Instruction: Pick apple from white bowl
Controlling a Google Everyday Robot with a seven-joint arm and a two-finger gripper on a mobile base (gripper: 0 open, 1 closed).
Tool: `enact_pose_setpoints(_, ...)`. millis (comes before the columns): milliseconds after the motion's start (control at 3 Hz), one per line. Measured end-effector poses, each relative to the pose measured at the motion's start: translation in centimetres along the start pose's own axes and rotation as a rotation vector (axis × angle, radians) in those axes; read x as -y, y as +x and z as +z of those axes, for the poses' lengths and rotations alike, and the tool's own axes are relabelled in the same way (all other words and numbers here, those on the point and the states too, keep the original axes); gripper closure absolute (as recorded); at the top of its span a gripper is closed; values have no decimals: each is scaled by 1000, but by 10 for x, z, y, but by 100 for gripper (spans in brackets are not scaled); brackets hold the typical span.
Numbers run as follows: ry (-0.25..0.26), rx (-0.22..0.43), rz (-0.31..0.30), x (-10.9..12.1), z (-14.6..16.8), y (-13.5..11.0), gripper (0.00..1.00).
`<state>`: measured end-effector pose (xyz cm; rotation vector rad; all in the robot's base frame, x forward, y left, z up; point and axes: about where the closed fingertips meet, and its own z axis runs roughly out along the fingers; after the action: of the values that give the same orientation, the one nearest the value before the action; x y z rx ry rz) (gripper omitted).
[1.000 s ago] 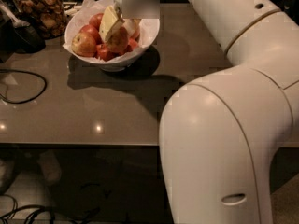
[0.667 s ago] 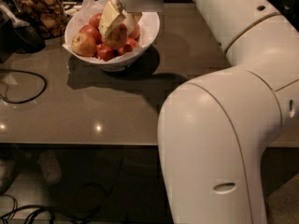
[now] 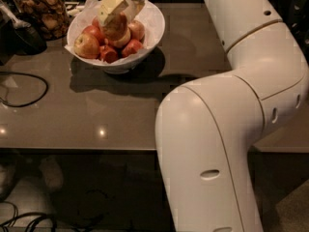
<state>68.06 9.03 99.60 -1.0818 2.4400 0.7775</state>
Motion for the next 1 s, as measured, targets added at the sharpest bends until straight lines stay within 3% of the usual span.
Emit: enact_pose_setpoints(1000,-133,79,-39,-30,-29,-14,100)
